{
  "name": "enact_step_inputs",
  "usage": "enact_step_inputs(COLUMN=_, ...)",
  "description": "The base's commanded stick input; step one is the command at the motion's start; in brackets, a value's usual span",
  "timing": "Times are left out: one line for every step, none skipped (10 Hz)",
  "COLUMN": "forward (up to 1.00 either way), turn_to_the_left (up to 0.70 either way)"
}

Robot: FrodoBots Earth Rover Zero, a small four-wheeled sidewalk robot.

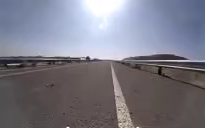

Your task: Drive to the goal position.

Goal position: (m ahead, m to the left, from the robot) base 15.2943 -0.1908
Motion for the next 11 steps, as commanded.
enact_step_inputs(forward=0.7, turn_to_the_left=0.0)
enact_step_inputs(forward=0.7, turn_to_the_left=0.0)
enact_step_inputs(forward=0.7, turn_to_the_left=0.0)
enact_step_inputs(forward=0.7, turn_to_the_left=0.0)
enact_step_inputs(forward=0.7, turn_to_the_left=0.0)
enact_step_inputs(forward=0.7, turn_to_the_left=0.0)
enact_step_inputs(forward=0.7, turn_to_the_left=0.0)
enact_step_inputs(forward=0.7, turn_to_the_left=0.0)
enact_step_inputs(forward=0.7, turn_to_the_left=0.0)
enact_step_inputs(forward=0.7, turn_to_the_left=0.0)
enact_step_inputs(forward=0.7, turn_to_the_left=0.0)
